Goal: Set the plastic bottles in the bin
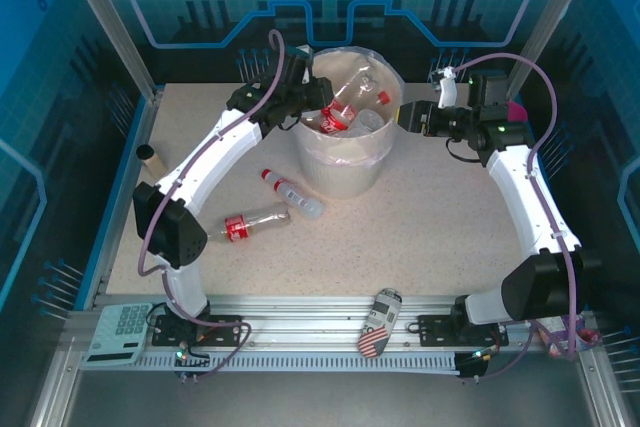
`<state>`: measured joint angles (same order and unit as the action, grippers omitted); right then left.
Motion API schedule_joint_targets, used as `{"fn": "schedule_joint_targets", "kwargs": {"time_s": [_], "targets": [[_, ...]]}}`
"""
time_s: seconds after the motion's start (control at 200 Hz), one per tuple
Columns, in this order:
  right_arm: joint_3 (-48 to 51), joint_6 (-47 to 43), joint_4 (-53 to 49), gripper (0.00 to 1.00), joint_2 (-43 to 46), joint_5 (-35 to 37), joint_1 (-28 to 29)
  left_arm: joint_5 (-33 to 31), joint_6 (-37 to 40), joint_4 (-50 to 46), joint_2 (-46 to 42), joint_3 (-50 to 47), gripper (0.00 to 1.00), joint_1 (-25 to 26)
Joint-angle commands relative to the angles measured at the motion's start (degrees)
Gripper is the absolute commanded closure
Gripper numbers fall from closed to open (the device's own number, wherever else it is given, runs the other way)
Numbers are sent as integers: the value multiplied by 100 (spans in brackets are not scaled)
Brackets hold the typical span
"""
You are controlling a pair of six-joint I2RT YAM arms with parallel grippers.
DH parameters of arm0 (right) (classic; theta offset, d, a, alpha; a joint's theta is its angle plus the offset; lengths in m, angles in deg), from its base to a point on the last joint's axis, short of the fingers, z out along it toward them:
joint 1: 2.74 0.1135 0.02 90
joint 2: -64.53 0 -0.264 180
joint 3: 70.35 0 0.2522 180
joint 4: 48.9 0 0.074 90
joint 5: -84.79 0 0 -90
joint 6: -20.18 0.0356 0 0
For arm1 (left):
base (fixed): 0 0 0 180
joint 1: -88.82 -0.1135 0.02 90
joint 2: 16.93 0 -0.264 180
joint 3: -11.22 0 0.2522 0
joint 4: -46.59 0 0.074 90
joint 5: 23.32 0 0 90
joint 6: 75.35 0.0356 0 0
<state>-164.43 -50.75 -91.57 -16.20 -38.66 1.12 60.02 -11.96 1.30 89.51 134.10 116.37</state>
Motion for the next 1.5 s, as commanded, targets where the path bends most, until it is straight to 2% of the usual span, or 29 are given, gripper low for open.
{"fn": "schedule_joint_targets", "kwargs": {"time_s": [0.0,0.11,0.355,0.445,0.59,0.71,0.825,0.996,1.111,1.201,1.306,1.416,1.496], "targets": [[-148,5,-27,47,-2,-4,84,-20,14,-929,252,-327,60,-6],[-158,0,-54,47,22,14,94,-18,71,-781,74,-176,58,-22],[-172,69,16,46,40,55,140,185,375,-895,-51,875,35,-29],[-171,71,23,46,47,77,153,322,475,-747,-208,1005,29,-27],[-172,23,-14,45,125,163,153,127,682,-729,-673,904,10,-49],[-193,-26,-58,45,121,182,154,-33,711,-563,-1339,264,3,-176],[-190,-44,-46,45,101,192,158,-310,679,-620,-2103,-559,1,-347],[-171,-81,-8,44,66,192,152,-608,674,-940,-3272,-2104,2,-811],[-176,-115,-16,44,72,190,158,-569,1158,-1202,-3851,-3117,5,-944],[-160,-140,-27,44,99,193,133,-160,1700,-1462,-4033,-3738,4,-942],[-109,-128,-10,44,116,188,131,215,1921,-1611,-3985,-4271,4,-945],[-9,-97,54,44,128,168,119,495,2121,-1361,-3762,-4750,3,-936],[38,-70,71,44,119,153,99,1145,2477,-1032,-3520,-5066,2,-937]]}}
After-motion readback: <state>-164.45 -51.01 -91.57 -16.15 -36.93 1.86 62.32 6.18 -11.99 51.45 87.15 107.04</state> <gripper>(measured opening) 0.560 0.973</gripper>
